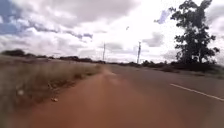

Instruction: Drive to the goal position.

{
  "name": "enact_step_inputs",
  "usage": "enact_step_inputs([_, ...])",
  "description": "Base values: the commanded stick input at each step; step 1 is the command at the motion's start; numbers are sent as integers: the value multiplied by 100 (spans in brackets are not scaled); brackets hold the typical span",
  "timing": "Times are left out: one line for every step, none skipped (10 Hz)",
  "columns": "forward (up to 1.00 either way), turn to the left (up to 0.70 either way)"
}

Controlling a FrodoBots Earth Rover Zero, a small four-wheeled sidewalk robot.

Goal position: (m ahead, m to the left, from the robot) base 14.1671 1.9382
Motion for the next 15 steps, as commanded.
enact_step_inputs([70,0])
enact_step_inputs([70,0])
enact_step_inputs([70,0])
enact_step_inputs([70,0])
enact_step_inputs([72,0])
enact_step_inputs([79,0])
enact_step_inputs([85,-22])
enact_step_inputs([85,-28])
enact_step_inputs([85,-34])
enact_step_inputs([85,-8])
enact_step_inputs([85,-3])
enact_step_inputs([85,0])
enact_step_inputs([85,0])
enact_step_inputs([85,0])
enact_step_inputs([85,0])
